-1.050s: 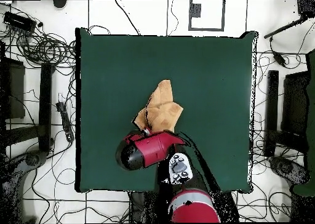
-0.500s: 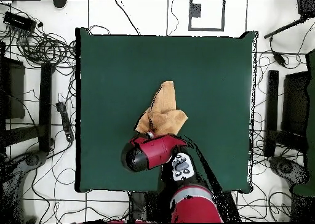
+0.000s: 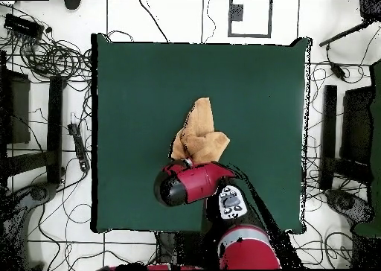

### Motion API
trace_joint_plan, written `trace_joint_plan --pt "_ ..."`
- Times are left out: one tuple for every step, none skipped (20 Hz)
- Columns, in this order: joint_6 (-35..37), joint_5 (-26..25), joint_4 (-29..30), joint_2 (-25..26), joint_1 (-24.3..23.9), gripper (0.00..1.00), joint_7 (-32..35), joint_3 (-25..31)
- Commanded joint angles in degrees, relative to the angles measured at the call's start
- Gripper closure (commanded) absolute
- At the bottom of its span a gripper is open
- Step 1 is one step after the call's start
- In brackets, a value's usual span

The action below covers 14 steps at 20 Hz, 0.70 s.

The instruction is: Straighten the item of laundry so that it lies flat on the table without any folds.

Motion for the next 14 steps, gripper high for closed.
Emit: trace_joint_plan --pt "2.54 2.29 -0.39 0.70 -1.22 0.00 6.29 6.65" --pt "2.71 2.34 -0.35 0.70 -1.37 0.00 6.31 6.75" --pt "2.88 2.39 -0.31 0.69 -1.51 0.00 6.33 6.84" --pt "2.94 2.48 -0.46 0.68 -1.32 0.00 6.51 6.76" --pt "2.82 2.48 -0.40 0.70 -1.10 0.00 6.79 6.50" --pt "2.87 2.45 -0.30 0.59 -1.05 0.00 6.86 6.47" --pt "2.93 2.48 -0.21 0.51 -1.05 0.00 6.92 6.46" --pt "2.93 2.48 0.00 0.40 -1.03 0.00 7.00 6.38" --pt "2.94 2.48 0.21 0.29 -1.01 0.00 7.08 6.30" --pt "2.91 2.51 0.30 0.32 -1.01 0.00 7.17 6.23" --pt "3.08 2.55 0.35 0.34 -0.96 0.00 7.20 6.12" --pt "3.31 2.63 0.43 0.34 -0.95 0.00 7.23 6.03" --pt "2.58 2.18 0.45 0.33 -0.82 0.00 7.17 5.82" --pt "2.05 2.17 0.72 0.44 -1.11 1.00 7.36 6.00"
